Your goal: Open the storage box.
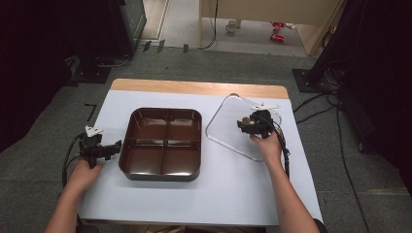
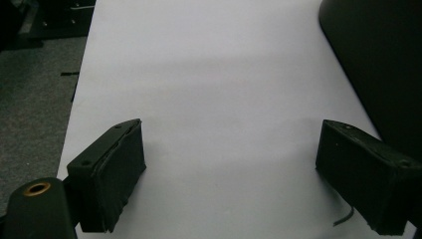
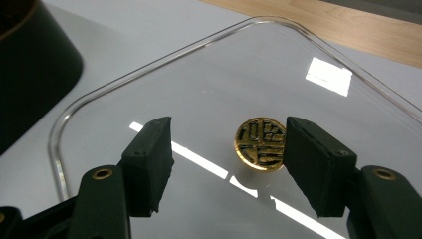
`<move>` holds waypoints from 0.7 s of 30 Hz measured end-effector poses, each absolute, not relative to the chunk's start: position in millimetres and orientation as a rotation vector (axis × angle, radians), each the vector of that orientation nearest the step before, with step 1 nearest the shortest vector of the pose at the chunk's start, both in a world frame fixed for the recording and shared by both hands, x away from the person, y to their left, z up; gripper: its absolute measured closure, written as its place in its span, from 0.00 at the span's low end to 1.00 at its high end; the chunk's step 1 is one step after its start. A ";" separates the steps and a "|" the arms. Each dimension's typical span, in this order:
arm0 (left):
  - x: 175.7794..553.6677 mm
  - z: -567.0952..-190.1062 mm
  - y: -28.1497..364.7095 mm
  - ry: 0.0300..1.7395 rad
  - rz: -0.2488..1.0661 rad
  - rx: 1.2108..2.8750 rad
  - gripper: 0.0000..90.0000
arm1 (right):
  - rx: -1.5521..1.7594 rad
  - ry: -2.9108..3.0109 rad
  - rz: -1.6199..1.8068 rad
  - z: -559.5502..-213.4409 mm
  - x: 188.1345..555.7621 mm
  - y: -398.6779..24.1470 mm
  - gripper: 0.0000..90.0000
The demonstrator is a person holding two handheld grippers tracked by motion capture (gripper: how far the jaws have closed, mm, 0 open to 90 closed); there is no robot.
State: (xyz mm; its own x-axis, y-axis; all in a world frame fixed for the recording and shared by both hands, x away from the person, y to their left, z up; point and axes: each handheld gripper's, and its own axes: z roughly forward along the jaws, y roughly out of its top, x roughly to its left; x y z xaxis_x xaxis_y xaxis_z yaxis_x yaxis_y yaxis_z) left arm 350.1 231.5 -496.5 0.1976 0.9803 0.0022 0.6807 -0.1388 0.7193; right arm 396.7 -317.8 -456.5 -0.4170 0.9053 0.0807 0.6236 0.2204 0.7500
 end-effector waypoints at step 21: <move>350.1 -496.5 231.5 1.546 0.658 1.890 0.13 | 1.351 2.144 1.211 -441.3 322.3 -308.5 0.39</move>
